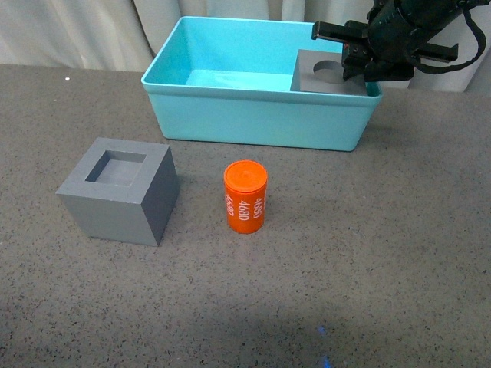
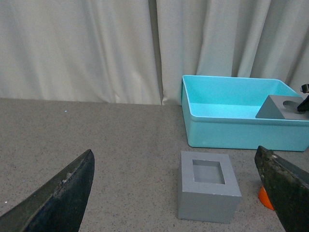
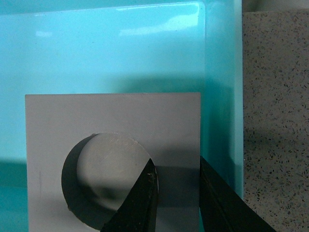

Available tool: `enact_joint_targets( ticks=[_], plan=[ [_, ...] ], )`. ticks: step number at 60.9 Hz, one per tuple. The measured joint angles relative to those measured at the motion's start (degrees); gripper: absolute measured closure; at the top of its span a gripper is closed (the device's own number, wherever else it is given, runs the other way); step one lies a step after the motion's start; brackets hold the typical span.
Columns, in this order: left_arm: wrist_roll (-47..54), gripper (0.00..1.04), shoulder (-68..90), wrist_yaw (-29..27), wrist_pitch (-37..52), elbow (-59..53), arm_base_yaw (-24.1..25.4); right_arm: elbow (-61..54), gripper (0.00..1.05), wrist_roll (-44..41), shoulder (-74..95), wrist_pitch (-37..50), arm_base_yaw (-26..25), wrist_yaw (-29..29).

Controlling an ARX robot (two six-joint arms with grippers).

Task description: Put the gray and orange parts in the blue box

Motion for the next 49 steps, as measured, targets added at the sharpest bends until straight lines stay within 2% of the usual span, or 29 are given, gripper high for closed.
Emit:
enact_joint_targets(
  ticks=[7, 9, 20, 25, 38, 49],
  plan=[
    [0.0, 0.07, 0.0, 0.0, 0.0, 0.0, 0.0, 0.0, 0.87, 0.1, 0.0, 0.3, 0.0, -0.5],
    [0.0, 0.07, 0.0, 0.0, 0.0, 0.0, 0.0, 0.0, 0.84, 0.1, 0.0, 0.4, 0.0, -0.5],
    [0.0, 0.07, 0.0, 0.0, 0.0, 0.0, 0.0, -1.7, 0.52, 0.3, -2.0, 1.7, 0.0, -0.3],
    [0.0, 0.07, 0.0, 0.0, 0.0, 0.0, 0.0, -3.2, 0.41, 0.3, -3.9, 2.7, -0.2, -0.1],
    [0.0, 0.07, 0.0, 0.0, 0.0, 0.0, 0.0, -14.6, 0.08, 0.1, -15.1, 10.6, -0.7, -1.3],
    [0.0, 0.07, 0.0, 0.0, 0.0, 0.0, 0.0, -33.6, 0.10, -1.0, -31.7, 18.9, -1.3, 0.4]
  ],
)
